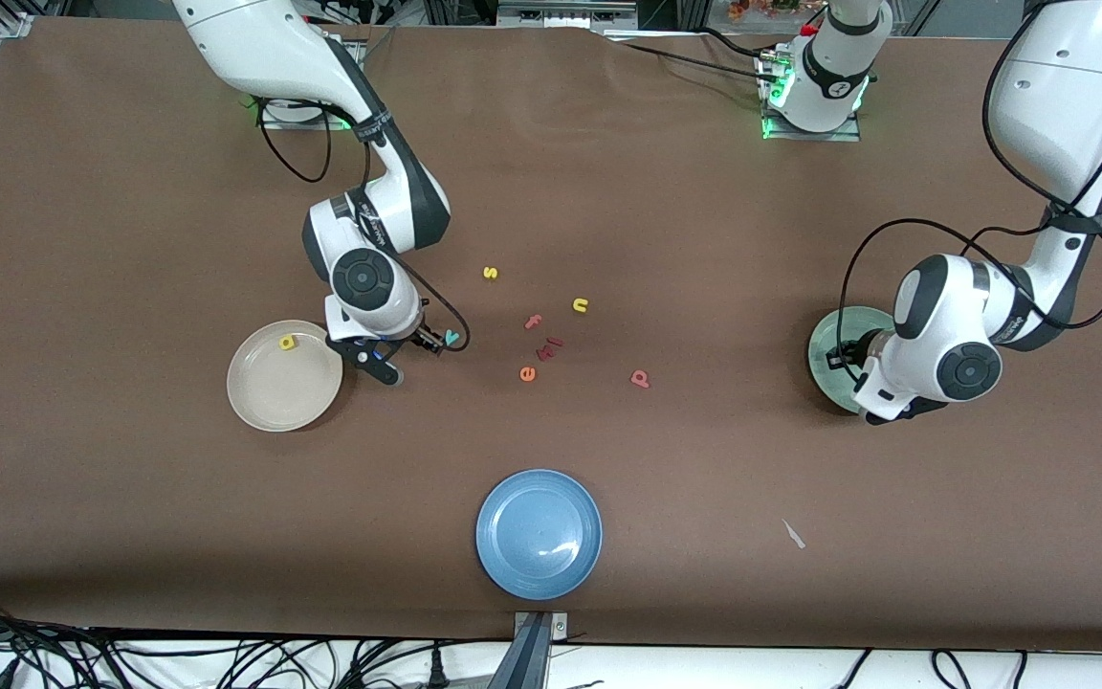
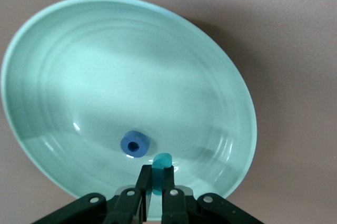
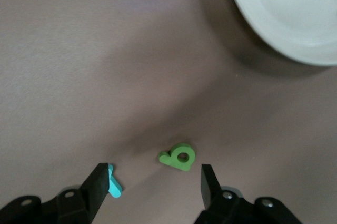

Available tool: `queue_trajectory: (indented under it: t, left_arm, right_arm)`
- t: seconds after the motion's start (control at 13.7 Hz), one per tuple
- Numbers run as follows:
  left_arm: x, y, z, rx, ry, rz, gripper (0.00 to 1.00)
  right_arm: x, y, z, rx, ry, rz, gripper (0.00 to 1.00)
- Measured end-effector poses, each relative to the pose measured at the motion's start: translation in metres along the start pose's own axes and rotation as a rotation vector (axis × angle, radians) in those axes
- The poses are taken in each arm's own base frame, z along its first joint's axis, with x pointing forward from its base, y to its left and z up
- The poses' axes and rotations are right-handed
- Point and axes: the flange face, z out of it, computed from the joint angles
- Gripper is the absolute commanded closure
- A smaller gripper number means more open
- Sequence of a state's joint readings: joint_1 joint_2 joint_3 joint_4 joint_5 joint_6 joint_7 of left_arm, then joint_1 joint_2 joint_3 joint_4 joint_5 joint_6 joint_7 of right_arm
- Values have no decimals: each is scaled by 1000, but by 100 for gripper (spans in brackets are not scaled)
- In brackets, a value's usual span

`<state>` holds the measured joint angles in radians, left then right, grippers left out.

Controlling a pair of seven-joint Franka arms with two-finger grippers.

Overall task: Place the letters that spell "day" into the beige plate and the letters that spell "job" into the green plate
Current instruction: 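Drop the teal r on the green plate while the right gripper releases d, then grasp the green b with the right gripper while the left gripper reaches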

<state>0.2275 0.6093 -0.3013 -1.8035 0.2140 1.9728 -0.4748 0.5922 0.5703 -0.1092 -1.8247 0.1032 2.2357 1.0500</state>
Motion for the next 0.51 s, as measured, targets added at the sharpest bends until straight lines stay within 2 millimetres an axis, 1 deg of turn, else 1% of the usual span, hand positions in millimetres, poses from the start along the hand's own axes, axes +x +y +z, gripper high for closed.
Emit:
queue_trajectory:
  t: [0.15, 0.22, 0.29, 0.44, 0.51]
  left_arm:
    - [0, 5, -6, -6, 11, 7, 0]
    - [-1, 10, -14, -12, 25, 15, 0]
    - [-5, 22, -27, -24, 44, 18, 0]
    - [-22, 61, -57, -74, 77, -41, 0]
    - [-35, 85, -71, -98, 87, -89, 0]
  right_arm:
    - [1, 5, 10, 27, -27, 63, 24]
    - [1, 9, 15, 34, -35, 91, 24]
    - [0, 12, 21, 30, -41, 108, 24]
    - [-2, 19, 30, 24, -44, 120, 28]
    - [-2, 21, 33, 27, -41, 122, 29]
